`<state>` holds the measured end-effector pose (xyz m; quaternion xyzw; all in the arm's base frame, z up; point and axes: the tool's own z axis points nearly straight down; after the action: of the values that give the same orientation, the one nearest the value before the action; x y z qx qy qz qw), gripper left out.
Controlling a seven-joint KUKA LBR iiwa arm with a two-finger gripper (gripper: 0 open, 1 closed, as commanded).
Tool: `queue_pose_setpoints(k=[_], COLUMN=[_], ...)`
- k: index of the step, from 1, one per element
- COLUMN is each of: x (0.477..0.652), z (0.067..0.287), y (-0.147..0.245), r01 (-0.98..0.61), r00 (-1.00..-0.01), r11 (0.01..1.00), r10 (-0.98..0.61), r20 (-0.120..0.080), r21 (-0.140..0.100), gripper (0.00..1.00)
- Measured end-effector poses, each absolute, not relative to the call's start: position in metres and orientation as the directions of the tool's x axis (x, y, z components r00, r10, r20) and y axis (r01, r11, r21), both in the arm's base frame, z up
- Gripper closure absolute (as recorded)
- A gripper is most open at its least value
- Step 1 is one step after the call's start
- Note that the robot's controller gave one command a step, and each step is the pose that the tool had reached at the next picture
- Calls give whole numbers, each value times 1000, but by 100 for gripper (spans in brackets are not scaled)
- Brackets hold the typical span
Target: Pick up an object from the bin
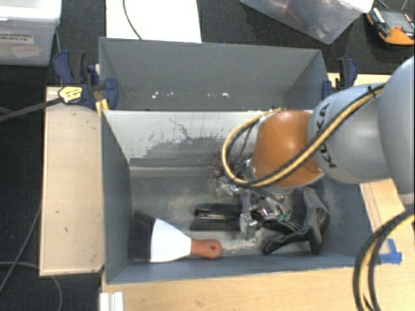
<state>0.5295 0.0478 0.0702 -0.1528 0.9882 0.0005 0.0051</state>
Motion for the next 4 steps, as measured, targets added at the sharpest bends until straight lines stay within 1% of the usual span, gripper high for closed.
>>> queue_pose_setpoints(k=[1, 2, 3, 4], x=[513, 529, 528, 539], z=[78, 70, 74, 70], y=[82, 51, 69, 50], r01=[-249, -258, -253, -235], r00=[-968, -966, -967, -972], r11=[968, 966, 968, 972], r10=[-249, -258, -253, -235], r20=[-15, -15, -22, -17], r21=[8, 0, 7, 3], gripper=[0, 0, 0, 0])
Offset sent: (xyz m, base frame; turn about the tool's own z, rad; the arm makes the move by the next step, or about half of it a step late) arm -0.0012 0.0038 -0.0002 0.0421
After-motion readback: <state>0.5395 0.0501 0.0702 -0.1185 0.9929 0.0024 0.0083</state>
